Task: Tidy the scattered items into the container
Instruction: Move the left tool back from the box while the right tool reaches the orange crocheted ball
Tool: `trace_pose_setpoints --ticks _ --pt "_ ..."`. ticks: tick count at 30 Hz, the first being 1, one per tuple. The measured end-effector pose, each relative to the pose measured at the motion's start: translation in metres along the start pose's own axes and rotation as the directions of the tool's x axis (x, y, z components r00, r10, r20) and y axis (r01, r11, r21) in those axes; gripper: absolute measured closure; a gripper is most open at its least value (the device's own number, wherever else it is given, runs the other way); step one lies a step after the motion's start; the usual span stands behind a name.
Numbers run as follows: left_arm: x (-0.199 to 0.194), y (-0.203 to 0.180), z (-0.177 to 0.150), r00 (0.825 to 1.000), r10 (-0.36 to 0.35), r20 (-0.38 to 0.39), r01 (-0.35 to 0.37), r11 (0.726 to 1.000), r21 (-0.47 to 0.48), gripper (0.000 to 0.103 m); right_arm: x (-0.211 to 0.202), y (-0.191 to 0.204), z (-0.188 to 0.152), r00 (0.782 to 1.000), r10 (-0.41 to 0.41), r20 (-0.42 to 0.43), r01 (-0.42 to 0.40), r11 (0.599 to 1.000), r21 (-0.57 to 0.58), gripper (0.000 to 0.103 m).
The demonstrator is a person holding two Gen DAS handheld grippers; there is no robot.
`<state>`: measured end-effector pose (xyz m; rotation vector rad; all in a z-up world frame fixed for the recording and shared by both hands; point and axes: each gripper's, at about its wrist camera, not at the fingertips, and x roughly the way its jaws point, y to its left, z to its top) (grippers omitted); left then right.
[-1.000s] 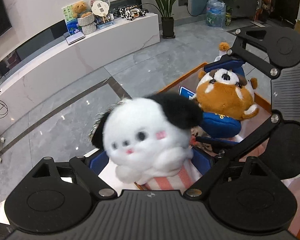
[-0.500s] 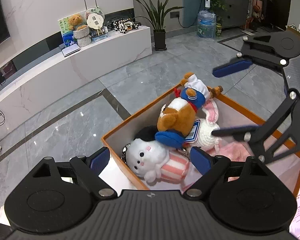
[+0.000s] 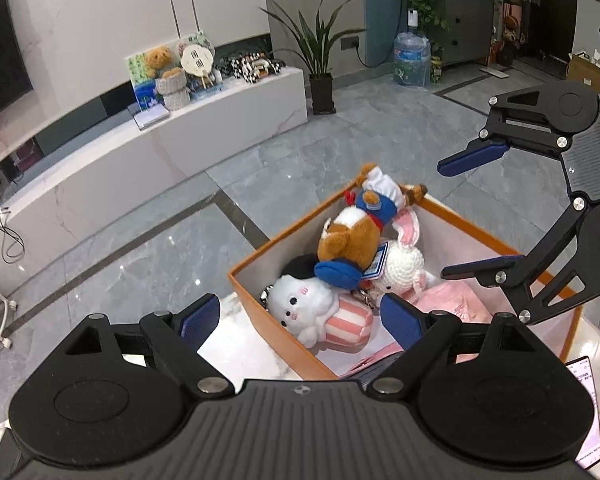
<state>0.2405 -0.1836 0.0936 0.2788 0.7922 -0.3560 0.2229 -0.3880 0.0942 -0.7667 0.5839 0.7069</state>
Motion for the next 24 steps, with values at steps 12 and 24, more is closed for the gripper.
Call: trace_pose_setpoints --ticks 12,24 --pt "-0.071 0.015 0.005 0.995 0.045 0.088 -0.045 0.999 -0.003 0.000 -0.067 0.017 0.051 0.998 -0.043 0.047 0.047 0.995 -0.087 0.026" --pt "-0.127 0.040 -0.019 0.988 0.100 0.115 -0.098 0.995 -0.024 0.000 -0.105 0.064 0.100 0.996 -0.031 0.079 0.046 0.980 -0.193 0.023"
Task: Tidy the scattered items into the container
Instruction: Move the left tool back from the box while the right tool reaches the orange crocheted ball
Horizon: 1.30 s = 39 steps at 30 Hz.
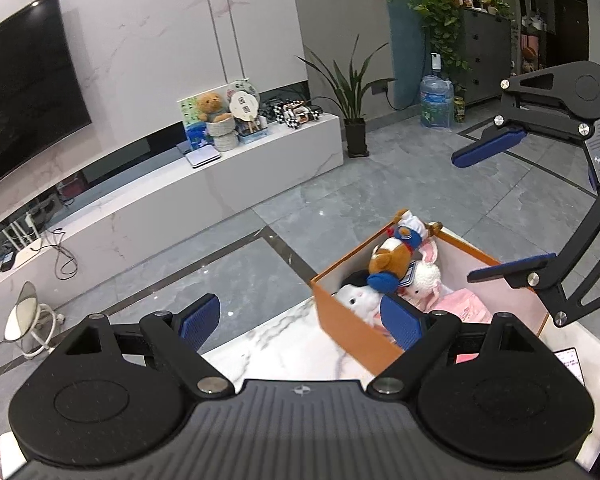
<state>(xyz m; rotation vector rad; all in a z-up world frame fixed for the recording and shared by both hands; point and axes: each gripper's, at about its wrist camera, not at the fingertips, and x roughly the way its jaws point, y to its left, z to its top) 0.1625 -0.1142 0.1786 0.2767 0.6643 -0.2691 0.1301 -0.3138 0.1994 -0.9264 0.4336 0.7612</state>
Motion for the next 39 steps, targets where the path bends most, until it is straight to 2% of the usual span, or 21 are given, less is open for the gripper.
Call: trace_pose_setpoints --ticks 7,15,20,27,39 --pt "-0.015 0.017 -0.018 1.000 0.016 -0.003 -0.016 1.000 -0.021 0.000 0.003 0.034 0.017 0.998 0.051 -0.025 -0.052 0.996 -0.067 0.022" --pt "-0.008 0.045 -0.056 0.998 0.020 -0.062 -0.022 0.999 -0.034 0.000 0.029 0.077 0.021 0.987 0.139 -0.076 -0.148 0.981 -0.129 0.022" --pt "0.002 0.061 -0.083 0.992 0.028 -0.121 -0.030 0.999 -0.017 0.000 0.049 0.103 0.014 0.969 0.203 -0.144 -0.226 0.959 -0.170 0.022" --pt "0.028 0.088 -0.116 0.979 0.032 -0.201 -0.048 0.996 -0.072 0.000 0.080 0.125 -0.003 0.942 0.252 -0.220 -0.292 0.939 -0.178 0.022" --pt "0.066 0.108 -0.157 0.954 0.020 -0.299 -0.056 0.992 -0.111 0.000 0.120 0.155 -0.020 0.900 0.329 -0.285 -0.387 0.905 -0.176 0.022"
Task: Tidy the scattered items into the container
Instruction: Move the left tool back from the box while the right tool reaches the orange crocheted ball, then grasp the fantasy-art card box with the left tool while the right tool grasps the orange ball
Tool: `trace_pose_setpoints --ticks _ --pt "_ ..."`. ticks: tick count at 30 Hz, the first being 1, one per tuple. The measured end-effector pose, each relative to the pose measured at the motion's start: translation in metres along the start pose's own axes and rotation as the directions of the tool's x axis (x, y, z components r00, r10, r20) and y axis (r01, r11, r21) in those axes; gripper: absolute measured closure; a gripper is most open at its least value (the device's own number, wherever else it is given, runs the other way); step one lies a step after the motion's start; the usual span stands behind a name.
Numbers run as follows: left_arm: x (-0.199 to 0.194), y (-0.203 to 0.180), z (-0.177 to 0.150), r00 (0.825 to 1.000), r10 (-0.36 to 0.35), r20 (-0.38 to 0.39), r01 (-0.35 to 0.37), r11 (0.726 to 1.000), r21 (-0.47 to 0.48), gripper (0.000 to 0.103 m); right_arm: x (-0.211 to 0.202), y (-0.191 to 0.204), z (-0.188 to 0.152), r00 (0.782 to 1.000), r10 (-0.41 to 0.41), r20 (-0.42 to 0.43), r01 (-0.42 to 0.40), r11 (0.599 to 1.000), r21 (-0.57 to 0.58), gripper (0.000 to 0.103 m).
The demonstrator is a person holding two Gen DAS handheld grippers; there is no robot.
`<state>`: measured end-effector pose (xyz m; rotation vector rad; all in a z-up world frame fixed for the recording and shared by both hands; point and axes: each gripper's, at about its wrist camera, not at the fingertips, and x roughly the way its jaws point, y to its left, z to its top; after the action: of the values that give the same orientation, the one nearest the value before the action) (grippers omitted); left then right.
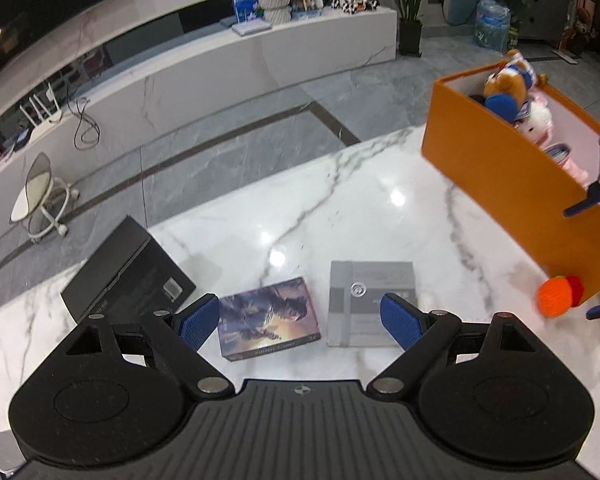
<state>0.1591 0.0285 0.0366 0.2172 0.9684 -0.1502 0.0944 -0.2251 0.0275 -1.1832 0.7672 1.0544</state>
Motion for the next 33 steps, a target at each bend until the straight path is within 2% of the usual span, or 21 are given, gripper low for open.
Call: trace_pose_setpoints --ticks 10,22,27,29,33 --pt "0.039 0.018 -0.010 0.998 0.024 -0.059 -0.028 0.997 -0.068 0.000 0.030 0.004 -0.010 0.996 0.067 -0.059 -0.067 0.998 0.000 0.021" --pt "0.061 0.030 -0.014 0.995 0.022 -0.093 -0.032 0.994 -0.109 0.000 0.061 0.008 -0.020 0.979 0.141 -0.148 -0.143 0.990 -0.006 0.022" --pt "0.071 0.032 -0.016 0.994 0.009 -0.107 -0.022 0.993 -0.119 0.000 0.072 0.006 -0.021 0.965 0.167 -0.204 -0.171 0.985 -0.003 0.035" --pt "0.074 0.032 -0.017 0.994 0.003 -0.113 -0.017 0.992 -0.124 0.000 0.074 0.004 -0.021 0.961 0.172 -0.215 -0.175 0.985 0.003 0.045" --pt "0.078 0.031 -0.017 0.993 0.001 -0.115 -0.015 0.992 -0.123 0.000 0.078 0.002 -0.022 0.955 0.185 -0.230 -0.186 0.982 0.017 0.058"
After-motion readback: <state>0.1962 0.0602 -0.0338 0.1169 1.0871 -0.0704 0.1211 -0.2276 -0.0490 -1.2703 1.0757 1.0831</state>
